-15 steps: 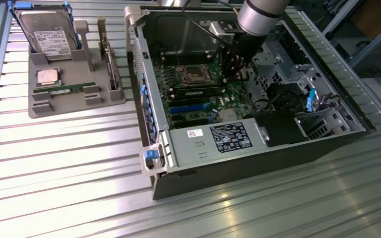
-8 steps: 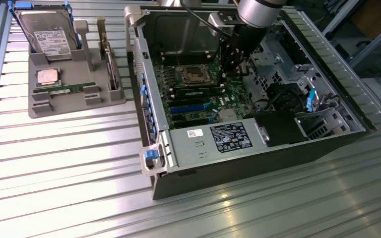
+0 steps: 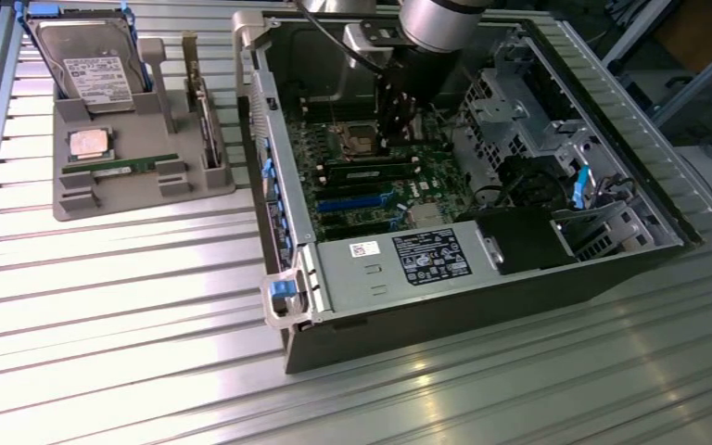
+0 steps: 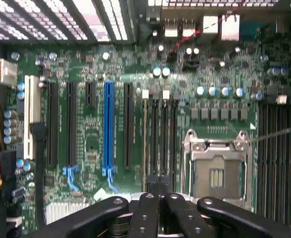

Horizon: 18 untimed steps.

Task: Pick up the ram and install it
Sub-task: 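Press down the ram until it locks into place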

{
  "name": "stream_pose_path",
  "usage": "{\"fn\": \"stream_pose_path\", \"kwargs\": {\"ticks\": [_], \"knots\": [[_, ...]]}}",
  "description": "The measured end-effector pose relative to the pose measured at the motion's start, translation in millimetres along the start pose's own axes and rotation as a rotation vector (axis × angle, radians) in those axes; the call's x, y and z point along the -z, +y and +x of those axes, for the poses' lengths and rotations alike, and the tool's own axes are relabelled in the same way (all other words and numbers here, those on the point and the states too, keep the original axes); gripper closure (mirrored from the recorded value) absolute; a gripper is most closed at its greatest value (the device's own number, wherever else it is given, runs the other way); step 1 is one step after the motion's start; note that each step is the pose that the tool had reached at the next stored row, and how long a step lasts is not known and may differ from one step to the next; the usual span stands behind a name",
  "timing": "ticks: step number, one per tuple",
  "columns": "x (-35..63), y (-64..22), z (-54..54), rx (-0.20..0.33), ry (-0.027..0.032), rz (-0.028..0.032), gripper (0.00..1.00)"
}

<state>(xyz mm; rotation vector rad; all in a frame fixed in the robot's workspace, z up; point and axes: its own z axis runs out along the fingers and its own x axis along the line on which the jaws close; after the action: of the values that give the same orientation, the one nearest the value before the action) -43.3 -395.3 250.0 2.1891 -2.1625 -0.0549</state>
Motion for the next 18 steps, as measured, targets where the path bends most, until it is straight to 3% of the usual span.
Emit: {"fn": "stream_pose_path", "kwargs": {"ticks": [9,11,18], "knots": [[-11.3,49.1,7.3,0.0,-0.0001,0.0001,0.89],[-15.6,52.9,8.8,0.0,0.0002,-0.0001,0.89],[-21.4,54.0,12.1,0.0,-0.0002,0.0,0.89]]}}
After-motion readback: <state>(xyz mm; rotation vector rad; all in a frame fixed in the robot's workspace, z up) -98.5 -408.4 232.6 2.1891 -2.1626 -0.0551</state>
